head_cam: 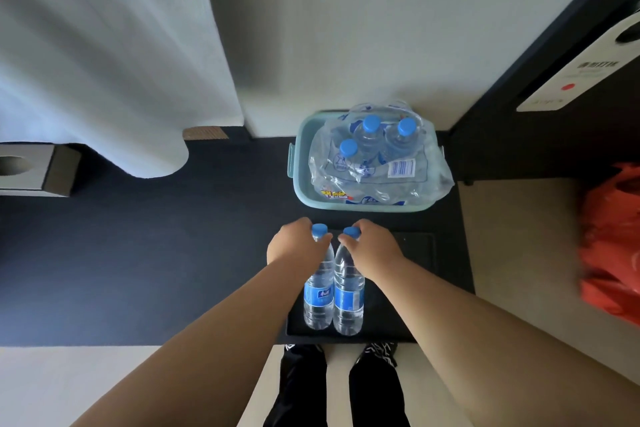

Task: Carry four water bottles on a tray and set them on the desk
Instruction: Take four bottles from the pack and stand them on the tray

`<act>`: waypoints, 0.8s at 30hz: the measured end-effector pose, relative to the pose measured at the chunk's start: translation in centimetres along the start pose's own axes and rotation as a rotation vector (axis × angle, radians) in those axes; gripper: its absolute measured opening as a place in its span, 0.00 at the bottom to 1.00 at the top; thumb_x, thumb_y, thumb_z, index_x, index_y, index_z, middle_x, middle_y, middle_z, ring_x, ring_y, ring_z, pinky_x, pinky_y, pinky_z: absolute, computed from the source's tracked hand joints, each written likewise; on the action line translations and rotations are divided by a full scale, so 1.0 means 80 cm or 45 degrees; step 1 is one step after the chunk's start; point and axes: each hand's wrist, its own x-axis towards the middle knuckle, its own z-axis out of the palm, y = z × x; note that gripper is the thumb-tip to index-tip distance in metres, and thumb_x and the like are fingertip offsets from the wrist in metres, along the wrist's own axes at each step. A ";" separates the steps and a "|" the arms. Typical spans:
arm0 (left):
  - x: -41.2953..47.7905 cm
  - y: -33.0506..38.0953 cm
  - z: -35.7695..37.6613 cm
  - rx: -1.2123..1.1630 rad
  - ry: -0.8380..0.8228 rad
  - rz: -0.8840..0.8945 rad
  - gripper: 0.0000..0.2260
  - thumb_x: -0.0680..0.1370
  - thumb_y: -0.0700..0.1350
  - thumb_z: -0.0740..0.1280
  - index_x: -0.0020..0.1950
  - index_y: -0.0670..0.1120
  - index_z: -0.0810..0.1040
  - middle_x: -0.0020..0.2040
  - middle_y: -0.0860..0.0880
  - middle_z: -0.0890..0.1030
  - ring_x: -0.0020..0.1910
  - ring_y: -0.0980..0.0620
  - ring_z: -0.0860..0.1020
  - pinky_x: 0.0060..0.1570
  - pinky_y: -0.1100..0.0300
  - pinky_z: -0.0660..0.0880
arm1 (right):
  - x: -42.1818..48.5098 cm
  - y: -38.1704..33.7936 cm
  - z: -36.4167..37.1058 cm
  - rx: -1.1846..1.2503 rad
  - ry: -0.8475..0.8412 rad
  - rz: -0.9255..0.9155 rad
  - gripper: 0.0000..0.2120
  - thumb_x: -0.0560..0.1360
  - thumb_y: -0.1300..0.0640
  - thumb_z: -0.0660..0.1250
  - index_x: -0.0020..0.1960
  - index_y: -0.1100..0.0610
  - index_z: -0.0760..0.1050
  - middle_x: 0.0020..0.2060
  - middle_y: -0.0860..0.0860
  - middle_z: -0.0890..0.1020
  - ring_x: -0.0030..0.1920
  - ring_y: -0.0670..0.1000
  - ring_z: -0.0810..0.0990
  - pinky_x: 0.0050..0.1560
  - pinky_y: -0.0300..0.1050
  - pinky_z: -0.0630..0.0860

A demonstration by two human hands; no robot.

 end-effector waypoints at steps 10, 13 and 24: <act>0.019 -0.030 0.033 0.070 -0.071 -0.072 0.16 0.77 0.63 0.64 0.52 0.50 0.74 0.41 0.54 0.79 0.37 0.52 0.78 0.35 0.56 0.75 | 0.014 0.018 0.022 0.068 -0.006 0.102 0.11 0.83 0.52 0.60 0.64 0.50 0.75 0.54 0.52 0.83 0.47 0.54 0.83 0.45 0.48 0.82; 0.015 -0.035 0.034 0.033 -0.050 -0.063 0.18 0.78 0.63 0.64 0.59 0.52 0.74 0.48 0.54 0.81 0.43 0.50 0.80 0.41 0.54 0.78 | 0.008 0.021 0.026 0.081 -0.037 0.076 0.13 0.83 0.51 0.61 0.65 0.50 0.76 0.58 0.50 0.83 0.52 0.52 0.83 0.46 0.45 0.79; -0.004 0.011 -0.052 -0.004 0.067 0.133 0.18 0.77 0.61 0.66 0.62 0.54 0.74 0.52 0.56 0.81 0.43 0.51 0.82 0.44 0.51 0.81 | -0.037 -0.014 -0.046 0.005 0.029 -0.157 0.11 0.82 0.52 0.63 0.62 0.50 0.78 0.58 0.45 0.84 0.55 0.49 0.83 0.53 0.45 0.79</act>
